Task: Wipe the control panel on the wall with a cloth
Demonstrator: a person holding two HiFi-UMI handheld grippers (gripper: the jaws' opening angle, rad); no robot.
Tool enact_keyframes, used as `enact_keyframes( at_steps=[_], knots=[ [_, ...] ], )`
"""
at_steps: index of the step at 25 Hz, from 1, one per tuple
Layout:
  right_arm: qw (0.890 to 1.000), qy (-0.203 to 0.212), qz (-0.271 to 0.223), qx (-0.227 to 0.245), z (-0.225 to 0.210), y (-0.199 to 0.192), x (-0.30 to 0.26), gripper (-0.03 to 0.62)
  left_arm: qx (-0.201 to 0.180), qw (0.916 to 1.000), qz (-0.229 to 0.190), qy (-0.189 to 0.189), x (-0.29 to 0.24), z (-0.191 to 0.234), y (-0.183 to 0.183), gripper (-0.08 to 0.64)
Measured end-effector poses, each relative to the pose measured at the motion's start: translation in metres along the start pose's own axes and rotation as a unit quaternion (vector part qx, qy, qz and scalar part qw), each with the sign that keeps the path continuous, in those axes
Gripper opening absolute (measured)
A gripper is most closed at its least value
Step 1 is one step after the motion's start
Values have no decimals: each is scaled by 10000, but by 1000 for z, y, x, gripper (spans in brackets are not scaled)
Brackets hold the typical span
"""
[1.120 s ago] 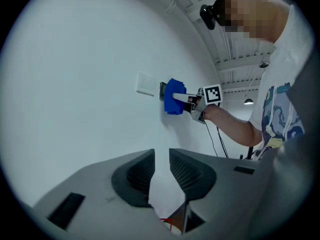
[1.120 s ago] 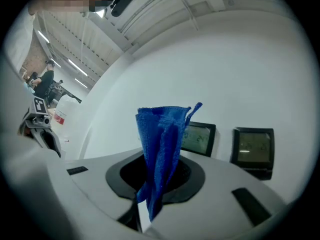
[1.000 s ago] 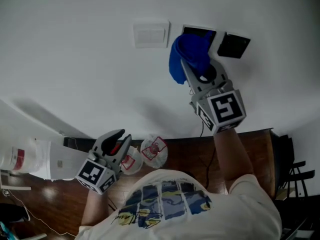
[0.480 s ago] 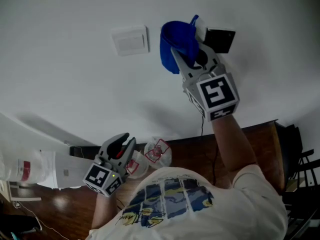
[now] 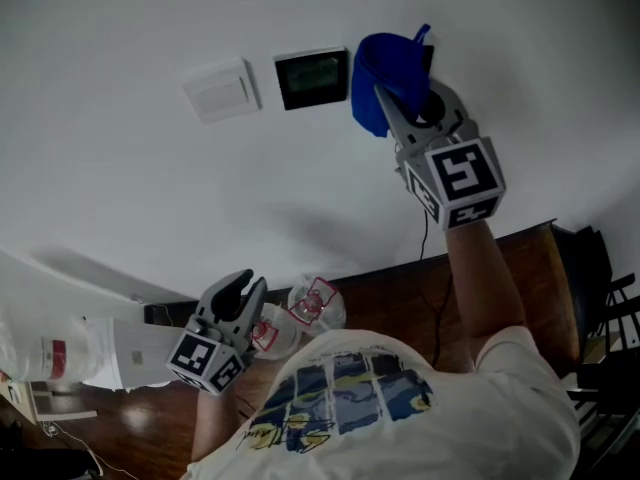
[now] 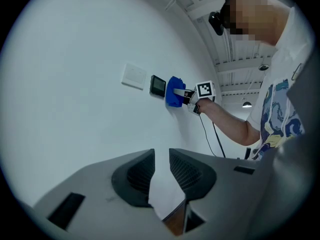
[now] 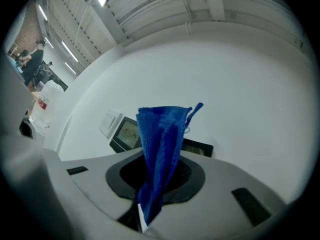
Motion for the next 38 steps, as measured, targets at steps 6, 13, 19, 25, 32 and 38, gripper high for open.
enact_keyframes(
  at_steps=[6,13,19,25,32,38],
  knots=[
    [9994,-303,143,33,-45,-17,24,74,-50,9999,0,-129,-21,-18,9,74],
    [9980,-553,287,107,-80,-32,43,75,-16,9999,77,-64,-26,-30,9,74],
    [9955,-835,426,122,-107,-47,56,75,-33,10000,90,-10,-25,-39,7,74],
    [9983,-572,89,22,-79,-22,68,75,-83,9999,85,-5,-17,-45,7,74],
    [9972,684,-256,-134,37,11,31,74,-173,9998,9,118,-1,-36,16,74],
    [9929,1108,-345,-256,98,21,-26,75,-78,9999,128,56,14,-41,-1,72]
  ],
)
Point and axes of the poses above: the fingertips, and each gripper's own axes: x backward along the fingers, z to its left, y out of its top, the point moved 2 cm from there along x, backward along the fingers, and after that the axes turned 3 degrees about -x, right-handed, at the moved point
